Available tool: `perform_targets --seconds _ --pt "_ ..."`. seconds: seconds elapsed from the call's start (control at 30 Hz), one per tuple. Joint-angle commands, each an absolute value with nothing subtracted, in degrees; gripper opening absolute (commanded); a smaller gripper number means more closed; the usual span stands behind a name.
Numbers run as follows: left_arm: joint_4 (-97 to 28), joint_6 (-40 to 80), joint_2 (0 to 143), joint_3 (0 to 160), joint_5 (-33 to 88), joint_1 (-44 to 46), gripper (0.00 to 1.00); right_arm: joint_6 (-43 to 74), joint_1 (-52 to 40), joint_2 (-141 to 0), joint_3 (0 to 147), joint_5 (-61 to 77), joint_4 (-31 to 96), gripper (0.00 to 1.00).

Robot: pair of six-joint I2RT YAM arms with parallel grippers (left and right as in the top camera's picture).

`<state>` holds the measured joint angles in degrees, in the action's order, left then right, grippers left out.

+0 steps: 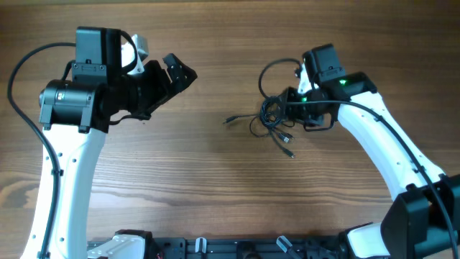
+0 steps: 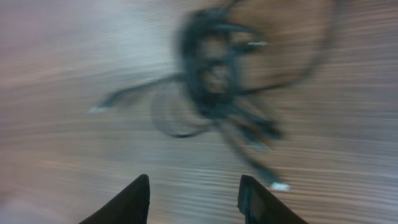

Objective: Untangle cables

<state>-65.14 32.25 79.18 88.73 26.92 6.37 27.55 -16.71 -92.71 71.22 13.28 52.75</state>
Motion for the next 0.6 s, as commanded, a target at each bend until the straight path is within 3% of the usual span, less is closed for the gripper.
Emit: perform_targets --seconds 0.0,0.13,0.33,0.37,0.43,0.47,0.5,0.57 --pt "-64.9 32.0 79.0 89.3 24.9 6.6 1.00 18.0 -16.8 -95.1 68.2 3.0 53.0 0.50" --pt "-65.2 32.0 79.1 89.3 24.9 6.6 1.00 2.2 -16.8 -96.9 67.5 2.4 47.4 0.61" --pt "-65.9 32.0 79.1 89.3 24.9 6.6 1.00 -2.4 -16.7 -103.2 66.2 2.7 40.5 0.79" --pt "-65.9 32.0 79.1 89.3 24.9 6.6 1.00 -5.6 -16.5 -104.4 66.1 4.8 40.5 0.72" --pt "-65.9 32.0 79.1 89.3 24.9 6.6 1.00 -6.5 -15.6 -105.7 66.1 7.7 40.5 0.72" --pt "-65.9 31.9 79.1 89.3 24.9 6.6 1.00 -6.7 -14.5 -105.9 66.1 11.6 40.4 0.62" --pt "-65.8 31.9 79.1 89.3 24.9 6.6 1.00 -7.9 -14.0 -105.9 66.1 14.3 40.4 0.41" --pt "-65.8 31.9 79.1 89.3 24.9 6.6 1.00 -7.5 -13.4 -105.9 66.1 15.0 40.6 0.35"
